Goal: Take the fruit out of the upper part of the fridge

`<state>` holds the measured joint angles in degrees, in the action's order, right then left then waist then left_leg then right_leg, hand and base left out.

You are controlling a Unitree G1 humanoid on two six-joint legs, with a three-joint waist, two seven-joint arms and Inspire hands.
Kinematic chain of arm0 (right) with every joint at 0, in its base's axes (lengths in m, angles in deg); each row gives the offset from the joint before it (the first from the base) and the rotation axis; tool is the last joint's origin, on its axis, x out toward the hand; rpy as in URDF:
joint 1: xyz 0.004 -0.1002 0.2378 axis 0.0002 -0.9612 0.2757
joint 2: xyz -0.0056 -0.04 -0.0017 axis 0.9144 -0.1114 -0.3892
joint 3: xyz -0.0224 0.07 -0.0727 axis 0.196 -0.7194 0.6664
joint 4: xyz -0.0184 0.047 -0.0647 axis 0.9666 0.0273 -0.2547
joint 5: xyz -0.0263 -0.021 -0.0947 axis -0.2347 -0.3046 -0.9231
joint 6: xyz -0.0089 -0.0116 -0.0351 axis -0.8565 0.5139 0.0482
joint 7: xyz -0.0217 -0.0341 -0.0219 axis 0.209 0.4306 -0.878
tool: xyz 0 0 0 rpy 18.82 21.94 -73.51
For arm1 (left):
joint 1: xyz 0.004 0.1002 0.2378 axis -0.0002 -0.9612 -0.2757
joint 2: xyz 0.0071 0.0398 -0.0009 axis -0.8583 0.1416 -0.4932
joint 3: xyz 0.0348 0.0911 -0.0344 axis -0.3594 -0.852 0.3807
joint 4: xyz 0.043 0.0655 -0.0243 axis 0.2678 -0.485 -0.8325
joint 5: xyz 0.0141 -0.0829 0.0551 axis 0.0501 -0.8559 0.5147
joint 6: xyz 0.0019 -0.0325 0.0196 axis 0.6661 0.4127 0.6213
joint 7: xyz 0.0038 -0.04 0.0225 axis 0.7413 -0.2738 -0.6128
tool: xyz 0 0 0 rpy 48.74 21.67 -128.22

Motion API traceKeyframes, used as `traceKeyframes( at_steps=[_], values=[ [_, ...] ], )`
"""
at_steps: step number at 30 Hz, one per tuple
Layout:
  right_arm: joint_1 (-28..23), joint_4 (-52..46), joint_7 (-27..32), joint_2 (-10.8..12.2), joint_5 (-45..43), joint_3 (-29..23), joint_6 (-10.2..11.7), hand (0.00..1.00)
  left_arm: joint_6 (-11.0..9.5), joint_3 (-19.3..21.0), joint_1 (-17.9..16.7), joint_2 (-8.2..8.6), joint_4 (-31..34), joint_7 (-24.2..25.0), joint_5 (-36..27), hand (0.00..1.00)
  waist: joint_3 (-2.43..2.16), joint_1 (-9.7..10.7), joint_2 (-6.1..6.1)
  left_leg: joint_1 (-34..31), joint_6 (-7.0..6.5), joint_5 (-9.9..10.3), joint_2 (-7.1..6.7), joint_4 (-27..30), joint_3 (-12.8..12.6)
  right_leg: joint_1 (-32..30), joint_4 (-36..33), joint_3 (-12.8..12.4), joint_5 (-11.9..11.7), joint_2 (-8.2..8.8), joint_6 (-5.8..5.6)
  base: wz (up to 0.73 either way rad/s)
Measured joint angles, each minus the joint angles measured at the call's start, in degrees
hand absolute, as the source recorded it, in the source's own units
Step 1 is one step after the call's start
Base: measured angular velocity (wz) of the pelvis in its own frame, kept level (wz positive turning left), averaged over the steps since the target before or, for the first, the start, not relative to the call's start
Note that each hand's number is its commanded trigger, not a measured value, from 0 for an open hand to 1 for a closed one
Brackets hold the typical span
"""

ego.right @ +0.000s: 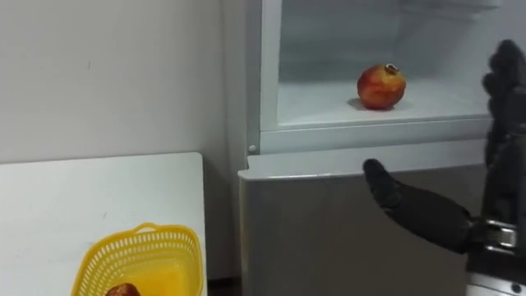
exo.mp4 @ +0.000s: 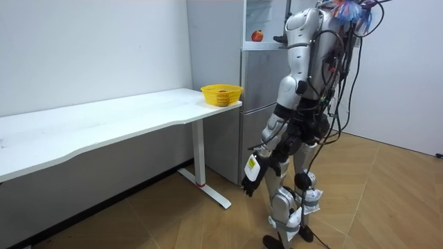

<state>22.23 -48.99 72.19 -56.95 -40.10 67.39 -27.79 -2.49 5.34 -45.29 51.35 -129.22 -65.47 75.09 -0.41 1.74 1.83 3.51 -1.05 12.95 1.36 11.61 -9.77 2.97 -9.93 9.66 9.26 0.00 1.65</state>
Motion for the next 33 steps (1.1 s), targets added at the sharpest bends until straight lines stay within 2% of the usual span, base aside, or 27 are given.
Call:
traceKeyframes(
  at_steps=[4,7,9,13,18,21,24,26,27,30,33],
  values=[
    [0.01,0.25,1.81,-1.29,3.04,-2.13,-0.14,0.00,0.26,0.94,-0.73,0.11,0.12,0.03,0.01,0.00,0.03,0.09,-0.11,0.04,0.01,-0.01,0.02,-0.31,0.02,-0.11,0.05,0.18,0.02,-0.07,0.01,0.00],
    [0.19,2.21,2.14,-2.79,8.03,-3.50,-0.57,0.00,1.16,1.09,-0.91,0.11,1.34,0.02,0.01,0.00,0.16,0.25,0.33,0.12,0.02,-0.01,0.01,-0.27,0.37,-0.17,0.01,0.35,0.17,0.01,0.00,0.04],
    [1.46,4.47,2.17,-3.49,8.79,-4.43,-1.43,0.00,1.20,1.67,-0.94,0.13,2.09,0.06,-0.02,0.00,0.50,0.31,0.96,-0.10,0.02,-0.01,0.00,-0.19,0.50,-0.17,0.01,0.67,0.19,0.14,0.01,0.05],
    [5.63,10.58,3.62,-6.32,8.80,-7.19,-2.71,0.00,1.40,3.31,-1.00,-0.05,1.92,0.12,-0.02,0.00,0.33,0.98,2.02,-0.11,0.03,-0.02,-0.12,-0.15,0.68,-0.02,0.10,1.51,0.33,0.46,-0.03,0.06],
    [9.89,11.78,6.17,-6.77,8.82,-8.02,-3.91,0.00,2.57,3.27,-0.95,-0.07,1.44,0.11,-0.12,0.00,0.23,0.90,3.27,-0.08,0.03,-0.03,-0.14,-0.16,0.68,0.04,0.18,1.54,0.35,0.45,-0.06,0.00],
    [12.52,11.98,6.58,-8.06,8.75,-8.06,-4.85,0.00,2.86,3.62,-1.03,-0.07,1.60,0.18,0.41,0.00,0.15,0.74,3.69,0.04,0.03,-0.03,-0.01,-0.17,0.68,0.12,0.13,1.58,0.34,0.47,-0.06,0.00],
    [17.03,15.26,6.72,-10.47,7.62,-8.20,-5.13,0.00,3.44,5.63,-1.48,-0.02,2.23,0.49,0.51,0.00,0.26,0.61,3.93,0.09,0.01,-0.03,-0.01,-0.16,1.17,0.14,-0.04,1.72,0.34,0.57,-0.07,0.02],
    [20.22,19.57,6.63,-14.40,7.71,-8.23,-5.61,0.00,3.49,6.63,-1.41,-0.04,2.30,1.18,0.45,0.00,0.28,0.40,4.10,-0.55,-0.04,-0.03,-0.13,-0.04,2.07,0.16,-0.08,2.34,0.41,0.75,-0.18,0.16],
    [21.83,21.23,6.61,-15.89,7.78,-8.26,-6.55,0.00,3.65,6.67,-1.39,-0.04,2.35,1.24,0.46,0.00,0.27,0.27,4.27,-0.76,-0.04,-0.03,-0.13,-0.02,2.17,0.03,-0.07,2.47,0.45,0.77,-0.20,0.12],
    [23.92,22.80,6.14,-17.87,9.73,-8.30,-8.50,0.00,4.35,6.63,-2.22,0.01,4.47,1.37,0.32,0.00,0.21,-0.11,4.87,-1.01,-0.01,-0.05,-0.19,0.09,2.42,0.08,-0.04,3.07,0.54,0.79,-0.16,0.09],
    [24.23,22.89,5.10,-18.42,10.32,-8.26,-9.55,0.00,4.73,6.70,-2.38,-0.09,5.34,1.41,0.39,0.00,-0.02,-0.57,5.32,-1.06,0.03,-0.08,-0.23,0.18,2.88,0.22,-0.04,3.28,0.58,0.76,-0.16,0.07]
  ],
)
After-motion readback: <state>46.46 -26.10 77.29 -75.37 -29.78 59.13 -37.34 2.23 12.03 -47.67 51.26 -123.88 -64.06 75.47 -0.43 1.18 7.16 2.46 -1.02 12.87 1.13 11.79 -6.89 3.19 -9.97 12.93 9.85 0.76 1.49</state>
